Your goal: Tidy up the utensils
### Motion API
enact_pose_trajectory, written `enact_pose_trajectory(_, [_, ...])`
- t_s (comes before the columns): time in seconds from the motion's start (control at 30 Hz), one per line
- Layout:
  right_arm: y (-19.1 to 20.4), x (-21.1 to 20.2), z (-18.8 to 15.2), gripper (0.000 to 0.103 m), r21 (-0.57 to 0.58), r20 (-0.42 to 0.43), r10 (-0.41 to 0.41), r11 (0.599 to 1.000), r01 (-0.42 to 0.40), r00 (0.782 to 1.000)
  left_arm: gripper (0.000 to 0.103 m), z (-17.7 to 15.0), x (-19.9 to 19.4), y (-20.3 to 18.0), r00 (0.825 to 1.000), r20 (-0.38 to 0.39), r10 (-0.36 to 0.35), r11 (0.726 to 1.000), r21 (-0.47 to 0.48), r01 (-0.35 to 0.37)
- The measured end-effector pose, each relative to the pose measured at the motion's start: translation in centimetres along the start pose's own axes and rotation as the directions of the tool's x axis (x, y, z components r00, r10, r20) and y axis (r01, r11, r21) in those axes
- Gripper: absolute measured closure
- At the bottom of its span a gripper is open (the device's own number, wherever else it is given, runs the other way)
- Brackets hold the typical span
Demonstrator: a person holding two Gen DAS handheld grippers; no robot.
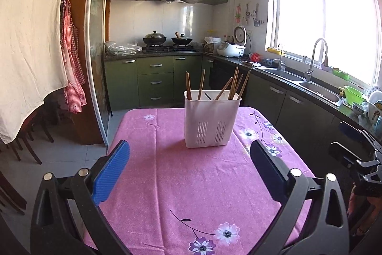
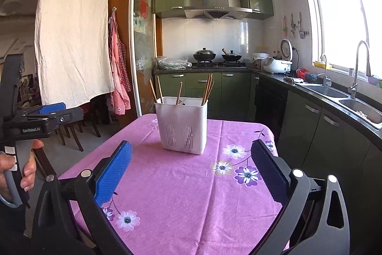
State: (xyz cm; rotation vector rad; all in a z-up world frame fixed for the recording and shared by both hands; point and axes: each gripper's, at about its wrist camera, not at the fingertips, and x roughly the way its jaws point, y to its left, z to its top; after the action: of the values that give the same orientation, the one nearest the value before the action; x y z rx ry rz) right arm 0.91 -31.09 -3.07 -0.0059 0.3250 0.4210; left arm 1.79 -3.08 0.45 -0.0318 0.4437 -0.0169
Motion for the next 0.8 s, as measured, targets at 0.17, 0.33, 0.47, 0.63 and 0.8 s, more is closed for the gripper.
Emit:
enact_pose_trajectory(0.17, [0.6,-2.5,-0.1,0.005,0.010,0.009,-0.018,1.000,0.018,1.000,0.007,-0.7,-0.8,1.0,1.000,-0.022,-0.004,1.000,-0.031,0.003])
enact_pose_trajectory(0.33, [1.1,-3.3,0.3,0.005,0.008,0.003,-0.047,0.999,0.047,0.999,0.007,-2.1,-1.1,1.9,0.999,-0.044,0.010,0.999,-0.035,-0.011])
enact_pose_trajectory(0.47, [1.4,-3.0,0.5,0.005,0.003,-0.004,-0.062,0.998,0.062,0.998,0.007,-2.4,-1.2,2.6,0.998,-0.057,-0.003,0.998,-0.058,-0.001])
enact_pose_trajectory(0.63, [1.8,-2.4,0.6,0.005,-0.006,-0.016,-0.056,0.998,0.056,0.998,0.007,-2.5,-1.3,2.8,0.998,-0.063,-0.006,0.998,-0.062,0.002])
enact_pose_trajectory(0.8, [2.0,-2.2,0.7,0.005,-0.010,-0.019,-0.049,0.999,0.049,0.999,0.007,-2.5,-1.2,2.7,0.998,-0.066,-0.012,0.998,-0.065,0.007])
